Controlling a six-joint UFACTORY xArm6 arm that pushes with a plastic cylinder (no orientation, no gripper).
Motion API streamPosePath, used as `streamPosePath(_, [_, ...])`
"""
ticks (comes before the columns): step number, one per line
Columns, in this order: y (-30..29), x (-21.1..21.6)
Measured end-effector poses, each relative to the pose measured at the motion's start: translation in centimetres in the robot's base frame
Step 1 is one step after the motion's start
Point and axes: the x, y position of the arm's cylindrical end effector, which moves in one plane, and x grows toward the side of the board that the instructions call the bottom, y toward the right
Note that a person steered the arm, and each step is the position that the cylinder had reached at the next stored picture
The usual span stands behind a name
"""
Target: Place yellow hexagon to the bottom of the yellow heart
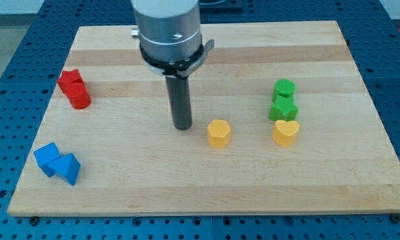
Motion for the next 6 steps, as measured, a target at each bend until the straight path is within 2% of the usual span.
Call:
streamPosePath(2, [6.9, 4.6])
streamPosePath(3, [7.9, 5.2])
streamPosePath(5, [4.6, 6.6])
streamPosePath(6, [5.6, 8.0])
